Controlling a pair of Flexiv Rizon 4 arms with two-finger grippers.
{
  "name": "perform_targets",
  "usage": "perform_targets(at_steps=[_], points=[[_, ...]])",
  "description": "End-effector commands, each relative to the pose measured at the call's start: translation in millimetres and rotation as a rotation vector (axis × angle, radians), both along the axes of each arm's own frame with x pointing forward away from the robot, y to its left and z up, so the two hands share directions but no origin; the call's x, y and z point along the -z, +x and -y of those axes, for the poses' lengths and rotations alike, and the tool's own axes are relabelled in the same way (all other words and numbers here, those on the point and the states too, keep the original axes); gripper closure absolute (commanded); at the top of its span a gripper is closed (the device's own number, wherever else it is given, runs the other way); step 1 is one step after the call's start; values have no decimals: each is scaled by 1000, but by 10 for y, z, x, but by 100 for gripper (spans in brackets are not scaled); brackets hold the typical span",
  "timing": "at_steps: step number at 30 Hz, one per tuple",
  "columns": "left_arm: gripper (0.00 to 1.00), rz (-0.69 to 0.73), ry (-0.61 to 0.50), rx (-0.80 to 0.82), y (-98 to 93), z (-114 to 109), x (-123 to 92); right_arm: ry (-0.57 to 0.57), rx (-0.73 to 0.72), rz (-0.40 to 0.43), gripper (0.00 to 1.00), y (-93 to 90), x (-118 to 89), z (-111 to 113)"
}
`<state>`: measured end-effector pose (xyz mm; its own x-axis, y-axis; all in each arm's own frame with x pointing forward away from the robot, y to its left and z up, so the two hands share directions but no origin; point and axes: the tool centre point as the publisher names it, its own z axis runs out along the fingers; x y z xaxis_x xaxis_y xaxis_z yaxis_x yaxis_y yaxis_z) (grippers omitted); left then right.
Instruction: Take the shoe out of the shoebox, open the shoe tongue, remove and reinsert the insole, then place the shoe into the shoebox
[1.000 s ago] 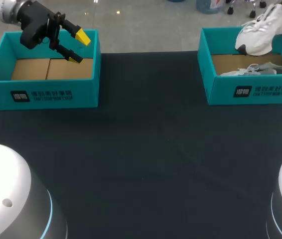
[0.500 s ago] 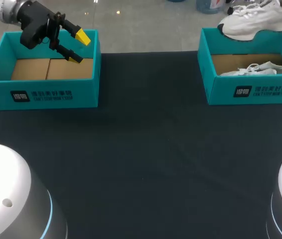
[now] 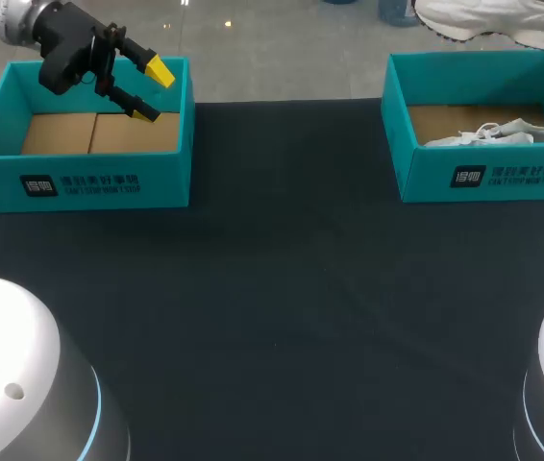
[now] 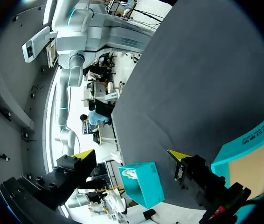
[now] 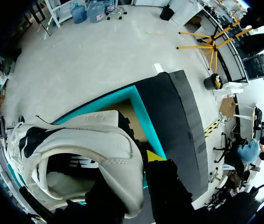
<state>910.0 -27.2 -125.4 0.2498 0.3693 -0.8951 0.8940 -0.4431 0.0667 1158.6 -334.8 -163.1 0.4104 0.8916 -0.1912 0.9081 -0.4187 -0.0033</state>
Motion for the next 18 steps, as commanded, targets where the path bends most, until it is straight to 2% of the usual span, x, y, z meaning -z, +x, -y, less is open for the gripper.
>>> perform_targets(at_steps=[1,13,16,18], points=[[0,1,2,0,-3,-3,-3,53,4,-104,100,85,39,36],[0,1,2,0,-3,-3,-3,33,-192,-82,100,24,149,17],[0,1,2,0,-3,-3,-3,-13,-174,-85,100,30,253,48],[0,1,2,0,-3,-3,-3,0,-161,-86,100,32,309,57]])
